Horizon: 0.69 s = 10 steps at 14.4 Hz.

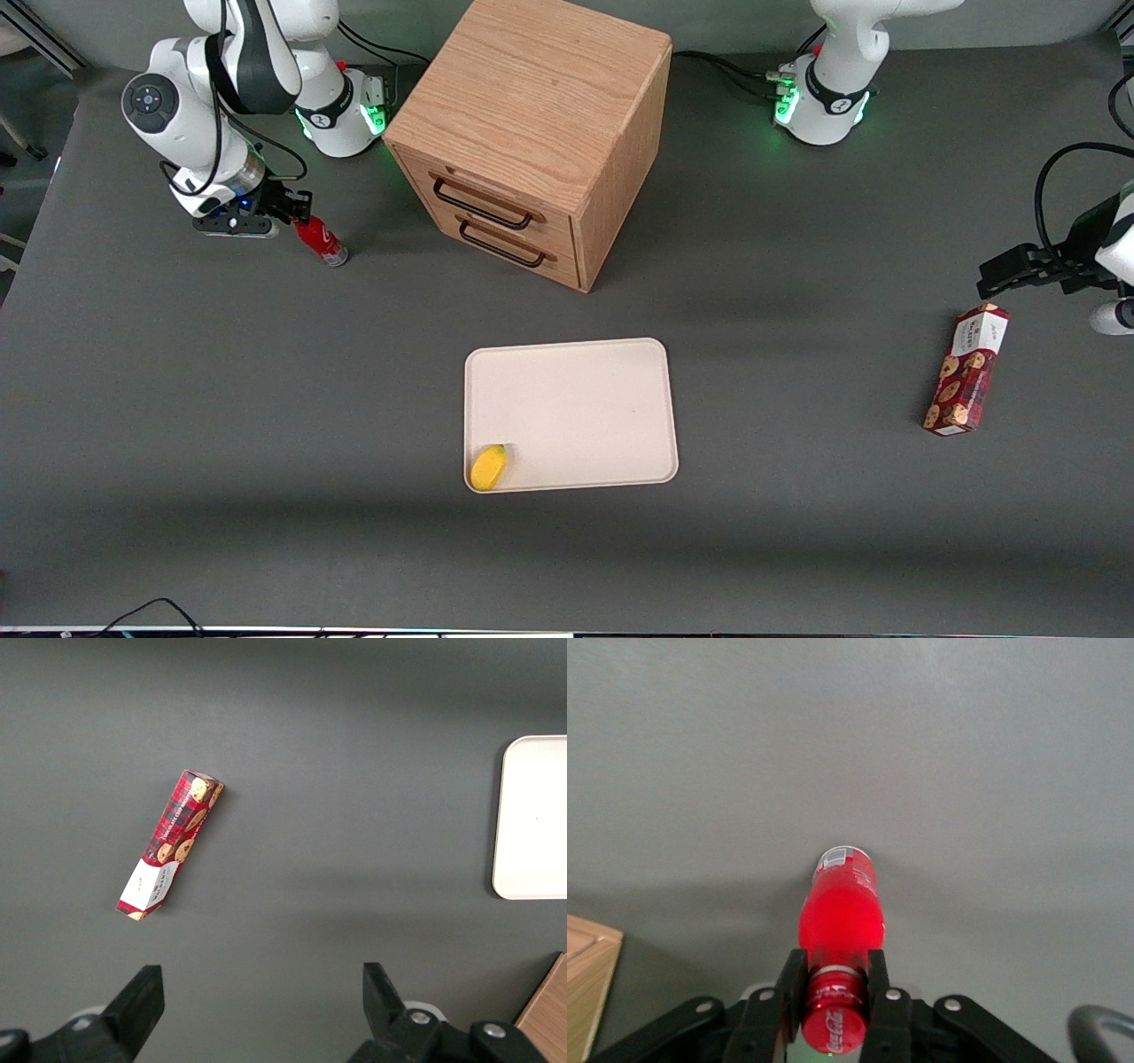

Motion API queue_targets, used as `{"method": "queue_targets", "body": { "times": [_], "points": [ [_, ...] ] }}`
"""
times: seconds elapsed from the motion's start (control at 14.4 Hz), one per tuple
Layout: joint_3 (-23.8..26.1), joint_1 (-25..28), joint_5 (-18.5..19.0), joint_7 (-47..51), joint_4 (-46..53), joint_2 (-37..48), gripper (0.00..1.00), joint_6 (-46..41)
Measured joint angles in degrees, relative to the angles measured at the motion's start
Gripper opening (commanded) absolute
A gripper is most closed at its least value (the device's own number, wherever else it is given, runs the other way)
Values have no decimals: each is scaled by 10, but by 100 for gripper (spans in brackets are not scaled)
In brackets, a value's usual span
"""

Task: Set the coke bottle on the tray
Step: 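Close the right gripper around the bottle's cap end, then lift the bottle and carry it toward the white tray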

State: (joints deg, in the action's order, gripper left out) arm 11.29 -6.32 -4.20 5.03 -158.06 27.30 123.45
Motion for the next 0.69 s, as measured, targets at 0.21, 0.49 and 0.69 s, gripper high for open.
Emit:
{"method": "queue_targets", "body": {
  "times": [0.21, 0.49, 0.69],
  "points": [
    [3, 0, 0, 0, 90, 5, 0, -68],
    [15, 0, 1, -1, 307, -30, 0, -213],
    [50, 0, 0, 23, 516, -132, 0, -324]
  ]
}}
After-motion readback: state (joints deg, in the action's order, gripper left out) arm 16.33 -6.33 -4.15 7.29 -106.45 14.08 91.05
